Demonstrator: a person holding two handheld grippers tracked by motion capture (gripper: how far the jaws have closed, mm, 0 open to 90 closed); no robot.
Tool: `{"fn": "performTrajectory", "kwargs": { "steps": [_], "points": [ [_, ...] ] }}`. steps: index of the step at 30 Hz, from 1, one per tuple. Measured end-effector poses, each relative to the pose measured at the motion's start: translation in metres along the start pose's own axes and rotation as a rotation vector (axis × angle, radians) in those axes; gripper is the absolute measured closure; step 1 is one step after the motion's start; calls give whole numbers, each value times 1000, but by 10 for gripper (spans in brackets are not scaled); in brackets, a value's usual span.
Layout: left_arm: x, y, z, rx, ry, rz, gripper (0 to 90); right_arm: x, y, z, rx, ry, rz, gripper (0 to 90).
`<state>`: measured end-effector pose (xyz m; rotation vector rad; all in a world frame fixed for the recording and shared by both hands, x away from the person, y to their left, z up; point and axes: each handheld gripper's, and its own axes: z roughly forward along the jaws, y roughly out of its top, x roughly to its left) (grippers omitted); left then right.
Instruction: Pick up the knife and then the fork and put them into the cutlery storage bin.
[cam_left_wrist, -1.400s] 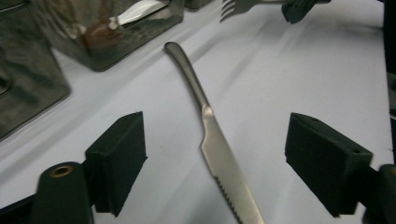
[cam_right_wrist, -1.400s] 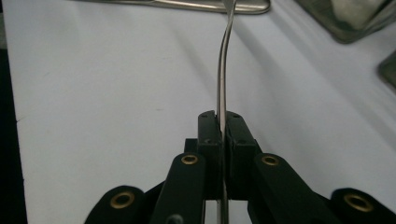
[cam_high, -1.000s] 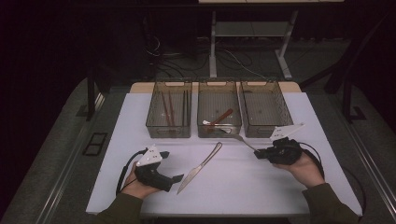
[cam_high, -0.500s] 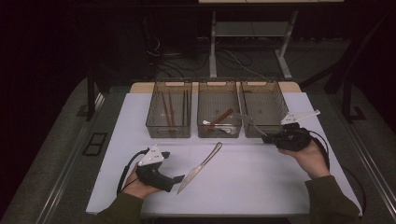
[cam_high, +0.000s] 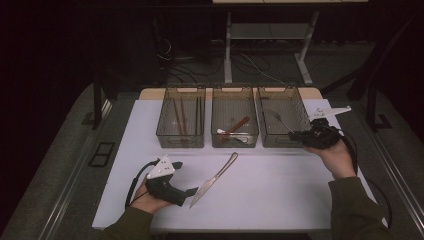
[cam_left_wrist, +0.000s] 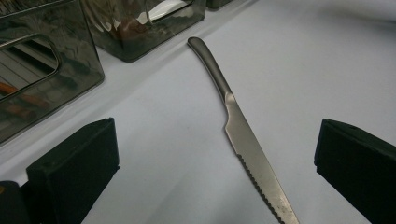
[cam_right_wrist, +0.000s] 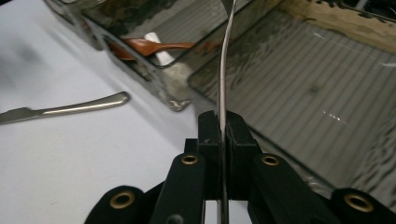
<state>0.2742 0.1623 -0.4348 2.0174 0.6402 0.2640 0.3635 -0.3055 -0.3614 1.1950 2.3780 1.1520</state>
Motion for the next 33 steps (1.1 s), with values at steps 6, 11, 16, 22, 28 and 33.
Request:
{"fn": "performTrajectory", "kwargs": {
  "steps": [6, 11, 16, 22, 28, 33],
  "points": [
    [-1, 0, 0, -2, -10, 2, 0, -14, 10, 2, 20, -36, 25, 866],
    [-1, 0, 0, -5, -11, 1, 0, -25, 17, 7, 25, -55, 53, 866],
    [-1, 0, 0, -17, -22, -3, 0, -35, 27, 12, 37, -88, 57, 866],
    [-1, 0, 0, -14, -24, -1, 0, -46, 36, 23, 68, -128, 57, 866],
    [-2, 0, 2, -9, -33, 9, 0, -56, 39, 39, 97, -147, 69, 866],
    [-2, 0, 2, -11, -37, 7, 0, -60, 35, 53, 147, -158, 78, 863]
  ]
}}
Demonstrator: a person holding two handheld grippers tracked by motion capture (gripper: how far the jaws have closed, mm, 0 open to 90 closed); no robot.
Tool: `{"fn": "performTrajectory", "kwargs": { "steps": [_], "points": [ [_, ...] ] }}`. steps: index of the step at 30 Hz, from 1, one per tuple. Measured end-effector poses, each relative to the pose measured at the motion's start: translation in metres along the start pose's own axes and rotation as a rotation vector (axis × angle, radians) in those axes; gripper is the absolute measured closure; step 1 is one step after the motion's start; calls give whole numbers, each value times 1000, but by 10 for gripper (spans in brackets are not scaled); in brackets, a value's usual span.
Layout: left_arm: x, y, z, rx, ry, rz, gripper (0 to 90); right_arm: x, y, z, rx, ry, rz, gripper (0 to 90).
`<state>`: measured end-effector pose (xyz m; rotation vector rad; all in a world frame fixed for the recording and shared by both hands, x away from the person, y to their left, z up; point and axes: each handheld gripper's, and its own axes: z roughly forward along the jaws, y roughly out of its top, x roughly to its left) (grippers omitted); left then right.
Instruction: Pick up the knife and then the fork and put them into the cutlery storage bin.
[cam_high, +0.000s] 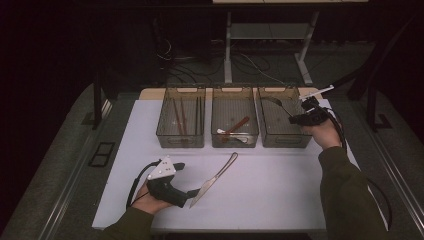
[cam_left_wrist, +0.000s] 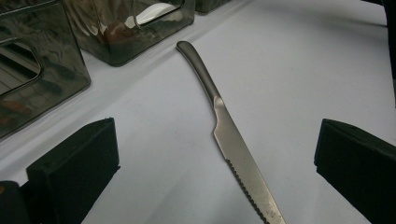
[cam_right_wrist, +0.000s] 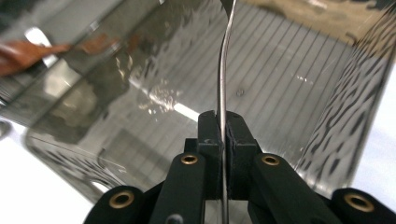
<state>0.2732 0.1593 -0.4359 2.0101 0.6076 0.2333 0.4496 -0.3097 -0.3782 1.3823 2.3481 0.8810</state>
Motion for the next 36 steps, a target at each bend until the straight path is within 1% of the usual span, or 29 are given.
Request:
{"fn": "performTrajectory", "kwargs": {
  "steps": [3, 5, 9, 12, 14, 16, 17, 18, 20, 22, 23, 25, 27, 31, 35, 36],
  "points": [
    [0, 0, 0, 0, -2, 2, 0, 1, -1, 7, 38, -19, -16, 863],
    [-1, 0, 1, 1, -3, 1, 0, 1, -1, 10, 51, -17, -15, 863],
    [-1, 0, 1, -1, -5, 3, 0, 2, 0, 13, 55, -26, -23, 860],
    [-1, 0, 2, 0, -7, 5, 0, 1, -1, 16, 76, -33, -25, 859],
    [-1, 0, 2, 5, -7, 6, 0, 1, -2, 17, 88, -29, -29, 858],
    [-1, 0, 2, 5, -8, 6, 0, 1, -2, 18, 95, -38, -41, 845],
    [-1, 0, 2, 7, -8, 7, 0, 2, -2, 18, 89, -43, -42, 796],
    [-1, 0, 2, 6, -8, 6, 0, 2, -1, 18, 71, -44, -43, 723],
    [-1, 0, 2, 6, -8, 6, 0, 3, 0, 16, 49, -54, -41, 663],
    [-2, 0, 2, 7, -7, 6, 0, 3, 0, 15, 28, -51, -40, 613],
    [-1, 0, 2, 7, -8, 7, 0, 2, 1, 13, 20, -55, -36, 606],
    [-2, 0, 2, 7, -7, 6, 0, 2, 0, 11, 5, -40, -24, 577],
    [-2, 0, 2, 7, -6, 6, 0, 1, 1, 7, -13, -39, -16, 555],
    [-1, 0, 2, 8, -4, 5, 0, 1, 1, -4, -66, -3, 6, 493],
    [-1, 0, 3, 13, 0, 4, 0, 5, -1, -17, -100, 26, -2, 464],
    [-1, 0, 3, 15, 1, 6, 0, 6, -2, -21, -111, 43, 0, 464]
  ]
}}
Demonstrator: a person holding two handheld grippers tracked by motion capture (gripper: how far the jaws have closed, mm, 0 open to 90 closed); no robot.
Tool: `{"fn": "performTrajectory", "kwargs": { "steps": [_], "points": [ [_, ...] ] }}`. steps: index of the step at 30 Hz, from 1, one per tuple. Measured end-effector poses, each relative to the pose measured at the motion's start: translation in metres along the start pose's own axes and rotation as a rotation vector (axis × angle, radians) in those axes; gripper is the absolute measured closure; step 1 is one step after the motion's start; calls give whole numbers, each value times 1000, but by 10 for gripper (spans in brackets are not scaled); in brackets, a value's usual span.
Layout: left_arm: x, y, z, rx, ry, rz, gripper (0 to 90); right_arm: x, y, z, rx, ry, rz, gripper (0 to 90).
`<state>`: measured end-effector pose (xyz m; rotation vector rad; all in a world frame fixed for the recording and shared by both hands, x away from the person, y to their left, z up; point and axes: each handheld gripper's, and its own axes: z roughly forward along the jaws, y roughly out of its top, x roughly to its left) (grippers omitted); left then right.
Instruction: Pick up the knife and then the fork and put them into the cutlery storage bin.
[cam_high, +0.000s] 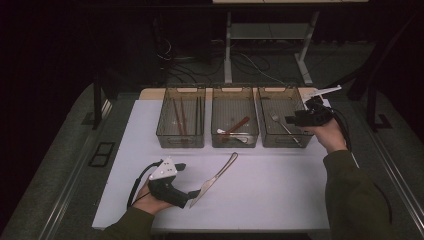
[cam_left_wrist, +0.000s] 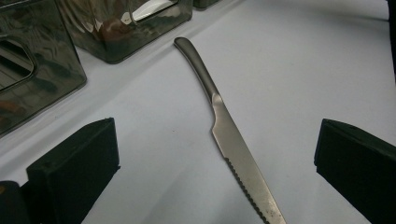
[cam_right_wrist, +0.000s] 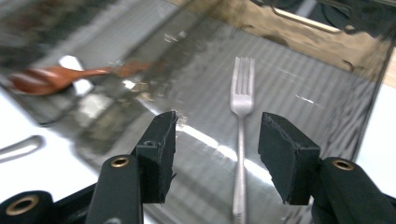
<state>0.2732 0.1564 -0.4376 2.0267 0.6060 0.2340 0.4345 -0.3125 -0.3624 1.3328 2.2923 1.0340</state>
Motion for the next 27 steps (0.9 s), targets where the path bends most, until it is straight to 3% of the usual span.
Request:
{"fn": "performTrajectory", "kwargs": {
  "steps": [2, 7, 9, 14, 19, 27],
  "points": [
    [0, 0, 0, -2, 2, 2, 0, 3, -1, -7, -10, 29, 1, 454],
    [0, 0, 0, 3, 12, -2, 0, 14, -9, -25, -72, 41, -13, 410],
    [0, 0, 0, 9, 14, -3, 0, 19, -14, -31, -86, 27, -26, 393],
    [0, 0, 0, 17, 18, -4, 0, 33, -26, -43, -111, 49, -56, 314],
    [0, 0, 0, 20, 24, -7, 0, 45, -41, -47, -123, 94, -59, 231],
    [1, -1, -1, 23, 35, -15, 0, 61, -76, -41, -159, 90, -65, 172]
  ]
}}
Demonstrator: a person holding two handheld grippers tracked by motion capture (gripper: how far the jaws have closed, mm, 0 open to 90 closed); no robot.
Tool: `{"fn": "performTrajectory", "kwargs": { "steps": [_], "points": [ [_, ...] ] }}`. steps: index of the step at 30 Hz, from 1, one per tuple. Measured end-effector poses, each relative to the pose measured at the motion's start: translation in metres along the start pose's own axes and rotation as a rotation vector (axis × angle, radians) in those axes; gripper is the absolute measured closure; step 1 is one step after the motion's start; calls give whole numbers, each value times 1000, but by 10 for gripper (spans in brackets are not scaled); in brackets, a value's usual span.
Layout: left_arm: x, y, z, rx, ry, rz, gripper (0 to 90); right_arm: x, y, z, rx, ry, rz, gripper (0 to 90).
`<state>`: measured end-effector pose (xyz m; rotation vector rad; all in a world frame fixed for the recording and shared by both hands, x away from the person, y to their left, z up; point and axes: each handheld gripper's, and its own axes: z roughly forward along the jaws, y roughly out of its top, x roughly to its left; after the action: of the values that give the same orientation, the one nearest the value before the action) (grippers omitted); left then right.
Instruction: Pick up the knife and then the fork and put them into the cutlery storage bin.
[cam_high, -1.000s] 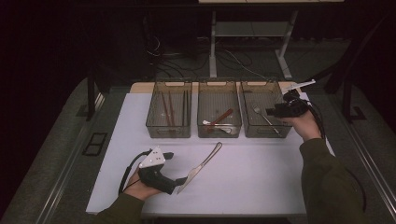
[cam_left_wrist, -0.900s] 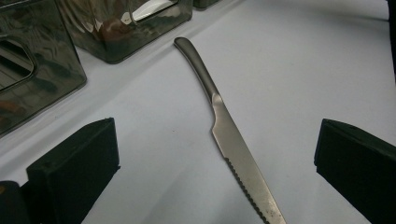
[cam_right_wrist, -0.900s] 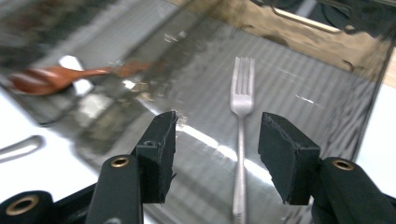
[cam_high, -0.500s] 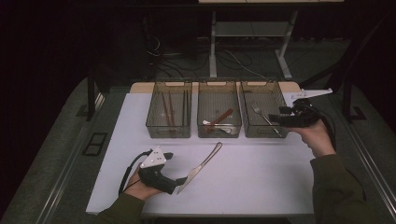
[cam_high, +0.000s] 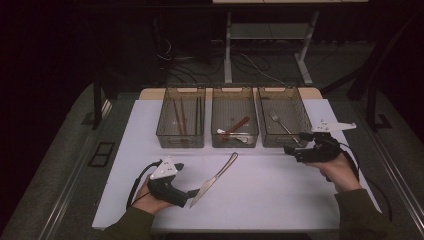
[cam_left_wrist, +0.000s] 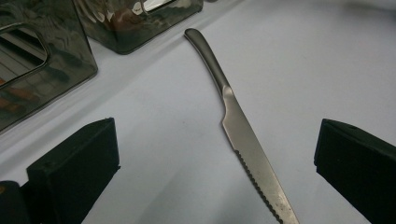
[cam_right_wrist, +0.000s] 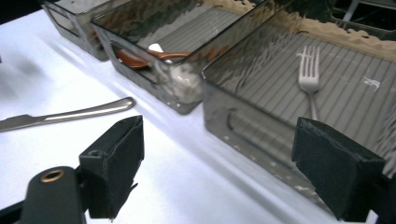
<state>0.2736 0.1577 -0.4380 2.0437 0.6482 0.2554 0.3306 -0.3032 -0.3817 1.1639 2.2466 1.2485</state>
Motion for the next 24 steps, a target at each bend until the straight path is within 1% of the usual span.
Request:
{"fn": "performTrajectory", "kwargs": {
  "steps": [2, 4, 8, 9, 12, 15, 16, 19, 20, 21, 22, 23, 24],
  "points": [
    [0, 0, 0, 2, 1, 4, 0, 6, -8, 1, -12, 3, 2, 171],
    [0, 1, -1, 0, 2, 5, 0, 12, -15, 2, -13, 10, 4, 119],
    [1, 0, -2, 0, 6, 0, 0, 20, -29, 4, -5, 21, -26, 118],
    [1, 0, -2, -1, 8, -3, 0, 21, -31, 4, -7, 29, -24, 118],
    [1, 1, -3, 2, 14, -1, 0, 27, -41, 3, -16, 20, -25, 118],
    [1, 3, -2, 3, 19, -18, 4, 34, -51, 3, -16, 20, -30, 118],
    [0, 4, -2, 7, 28, -18, 13, 35, -54, 3, -12, 26, -37, 119],
    [-2, 7, 0, 18, 43, -8, 48, 41, -63, 3, -2, 36, -44, 118],
    [-3, 9, 1, 27, 51, -3, 79, 42, -66, 2, 1, 39, -53, 119],
    [-4, 11, 2, 22, 48, -12, 115, 44, -68, 1, 5, 38, -51, 118],
    [-5, 13, 2, 28, 43, -4, 145, 45, -71, 0, 8, 36, -52, 119],
    [-6, 15, 4, 33, 44, -13, 160, 45, -72, -1, 11, 38, -54, 119],
    [-7, 17, 6, 39, 42, -16, 211, 46, -74, -2, 12, 39, -54, 119]
  ]
}}
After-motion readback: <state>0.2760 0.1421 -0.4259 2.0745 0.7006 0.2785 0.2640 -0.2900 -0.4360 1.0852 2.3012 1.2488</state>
